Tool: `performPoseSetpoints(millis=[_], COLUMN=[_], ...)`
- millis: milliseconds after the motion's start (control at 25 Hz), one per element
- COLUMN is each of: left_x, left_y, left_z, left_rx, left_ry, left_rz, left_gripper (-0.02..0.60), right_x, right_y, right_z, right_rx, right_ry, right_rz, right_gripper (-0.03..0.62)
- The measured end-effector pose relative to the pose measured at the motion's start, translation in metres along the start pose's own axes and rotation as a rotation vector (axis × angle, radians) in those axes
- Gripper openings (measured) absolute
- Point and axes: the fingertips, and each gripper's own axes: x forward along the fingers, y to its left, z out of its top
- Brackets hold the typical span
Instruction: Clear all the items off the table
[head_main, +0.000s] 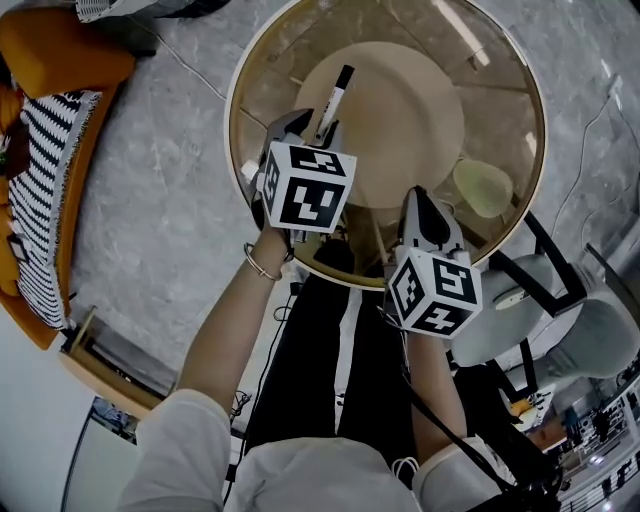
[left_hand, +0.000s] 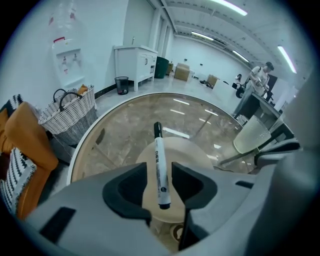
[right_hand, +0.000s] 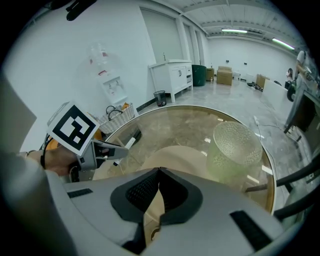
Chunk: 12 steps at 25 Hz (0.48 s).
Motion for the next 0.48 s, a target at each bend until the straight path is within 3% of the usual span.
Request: performPoseSetpoints(millis=[200,480], left_x=[0.004,0.006], left_y=[-0.002,-0.004], left_z=[-0.002,-0.002], left_rx=[0.046,0.039], left_ry=[0.042,0.072], left_rz=[0.058,0.042], left_gripper=[0.109,0.071], right_x=[0.001,-0.008], right_y=[-0.010,-0.019], right_z=[-0.005,0.000], right_rx=[0.010,0.020], right_ry=[0.001,-0.022], right_rz=[-0.002,-0.003], right_gripper=[0.025,0.025])
